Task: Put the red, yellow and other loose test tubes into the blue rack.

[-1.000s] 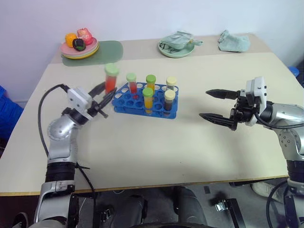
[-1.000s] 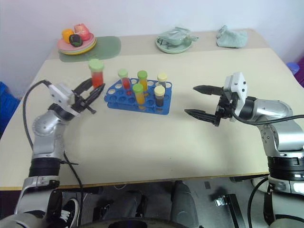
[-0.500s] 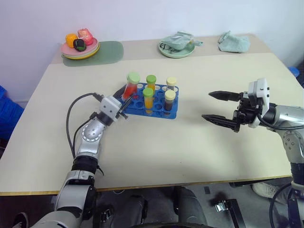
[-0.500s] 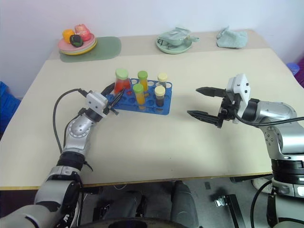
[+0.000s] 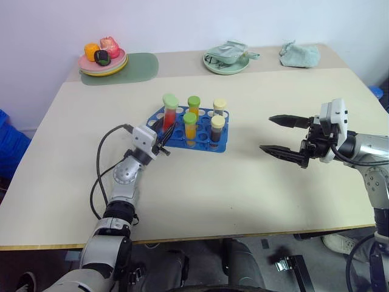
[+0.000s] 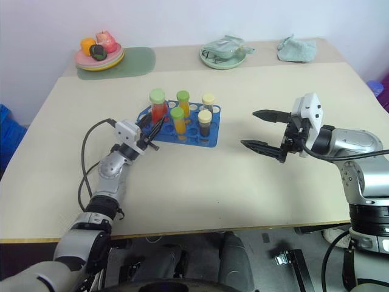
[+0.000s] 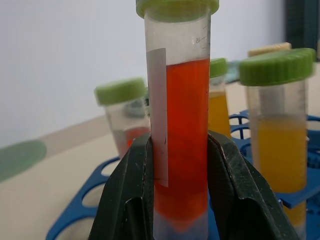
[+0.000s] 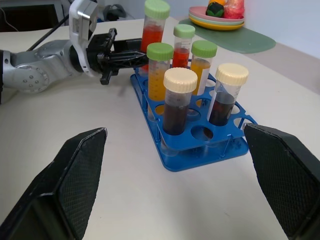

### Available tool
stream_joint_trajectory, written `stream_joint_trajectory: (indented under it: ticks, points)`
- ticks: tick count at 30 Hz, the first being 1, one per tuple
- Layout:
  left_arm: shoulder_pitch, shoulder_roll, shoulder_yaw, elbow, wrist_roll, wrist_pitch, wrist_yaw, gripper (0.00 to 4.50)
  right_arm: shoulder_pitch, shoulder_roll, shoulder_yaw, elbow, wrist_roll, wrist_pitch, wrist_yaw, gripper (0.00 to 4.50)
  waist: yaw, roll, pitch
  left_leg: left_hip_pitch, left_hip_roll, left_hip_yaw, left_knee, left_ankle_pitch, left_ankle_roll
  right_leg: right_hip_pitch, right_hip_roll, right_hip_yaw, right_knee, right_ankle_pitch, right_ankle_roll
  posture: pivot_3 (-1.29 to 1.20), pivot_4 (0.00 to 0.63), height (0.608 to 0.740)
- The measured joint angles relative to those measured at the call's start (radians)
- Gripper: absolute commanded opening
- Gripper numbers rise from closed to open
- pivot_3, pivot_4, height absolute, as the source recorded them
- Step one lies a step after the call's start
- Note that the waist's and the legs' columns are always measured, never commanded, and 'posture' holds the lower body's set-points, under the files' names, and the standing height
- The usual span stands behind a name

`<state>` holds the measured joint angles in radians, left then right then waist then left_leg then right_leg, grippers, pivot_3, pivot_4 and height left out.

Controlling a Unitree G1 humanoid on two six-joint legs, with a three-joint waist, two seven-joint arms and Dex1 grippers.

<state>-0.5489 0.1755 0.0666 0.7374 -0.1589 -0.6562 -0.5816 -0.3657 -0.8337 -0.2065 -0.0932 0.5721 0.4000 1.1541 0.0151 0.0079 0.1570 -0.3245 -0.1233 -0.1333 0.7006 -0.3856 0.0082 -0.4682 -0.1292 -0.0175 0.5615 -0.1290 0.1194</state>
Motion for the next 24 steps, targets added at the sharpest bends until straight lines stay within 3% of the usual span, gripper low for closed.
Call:
stream_joint_trajectory:
  ticks: [17,24]
  points:
    - [0.090,-0.037,0.006,-0.093,-0.090,0.105,-0.004,0.86,-0.001,-0.004,0.000,0.000,-0.004,-0.006,0.001,4.50,0.000,0.000,0.000,0.001,0.000,0.000,0.000,0.000,0.000,0.001,0.000,0.000,0.000,0.000,0.000,0.00,0.150,0.740]
    - [0.105,-0.039,0.006,-0.120,-0.093,0.118,-0.004,4.19,-0.006,-0.004,0.000,0.003,-0.010,-0.008,0.003,4.50,0.000,0.000,0.000,0.001,0.000,0.000,0.000,0.000,0.000,0.001,0.000,0.000,-0.001,0.000,0.000,0.00,0.150,0.740]
